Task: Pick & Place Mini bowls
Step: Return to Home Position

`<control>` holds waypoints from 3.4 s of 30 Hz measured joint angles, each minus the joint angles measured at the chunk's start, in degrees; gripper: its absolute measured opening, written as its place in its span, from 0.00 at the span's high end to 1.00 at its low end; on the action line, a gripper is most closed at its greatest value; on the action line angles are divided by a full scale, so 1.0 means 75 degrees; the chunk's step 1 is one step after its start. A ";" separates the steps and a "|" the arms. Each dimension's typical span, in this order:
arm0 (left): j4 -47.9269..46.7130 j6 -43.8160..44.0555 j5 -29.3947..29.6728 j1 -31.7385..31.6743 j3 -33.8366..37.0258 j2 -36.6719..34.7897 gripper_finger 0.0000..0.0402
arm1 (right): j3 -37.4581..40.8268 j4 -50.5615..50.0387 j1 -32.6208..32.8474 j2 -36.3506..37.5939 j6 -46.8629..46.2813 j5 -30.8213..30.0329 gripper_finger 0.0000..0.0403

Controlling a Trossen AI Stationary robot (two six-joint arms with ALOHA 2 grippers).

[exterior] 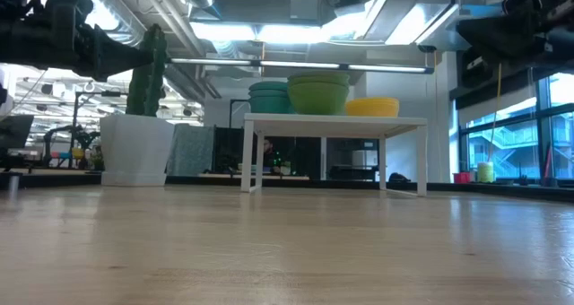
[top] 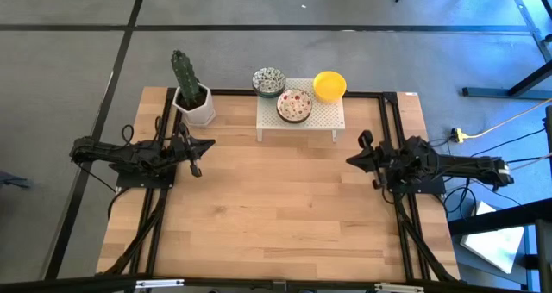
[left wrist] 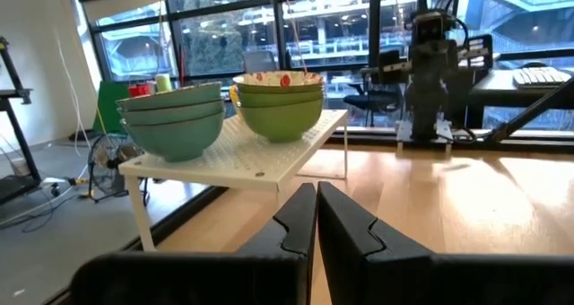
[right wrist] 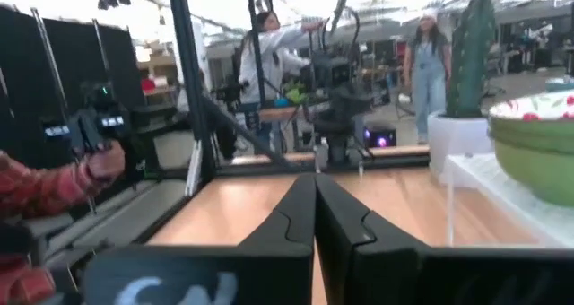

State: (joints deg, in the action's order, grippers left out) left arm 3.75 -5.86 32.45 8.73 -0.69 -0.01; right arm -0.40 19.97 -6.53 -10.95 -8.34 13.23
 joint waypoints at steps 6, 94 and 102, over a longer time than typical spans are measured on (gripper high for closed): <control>-0.0009 0.0086 -0.0003 0.0000 -0.0003 0.0000 0.98 | 0.0000 -0.1016 0.0099 0.0830 0.0413 -0.0233 1.00; 0.0052 0.0348 -0.0134 0.0079 0.0026 0.0656 0.96 | -0.0006 -0.2369 -0.0006 0.0964 0.1152 -0.0815 0.92; 0.0051 0.0347 -0.0134 0.0079 0.0026 0.0656 0.97 | -0.0006 -0.2369 -0.0006 0.0964 0.1152 -0.0815 0.92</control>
State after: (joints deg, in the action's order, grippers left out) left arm 4.13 -3.26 31.44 9.32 -0.49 4.91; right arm -0.45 2.20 -6.57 -3.73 0.30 7.12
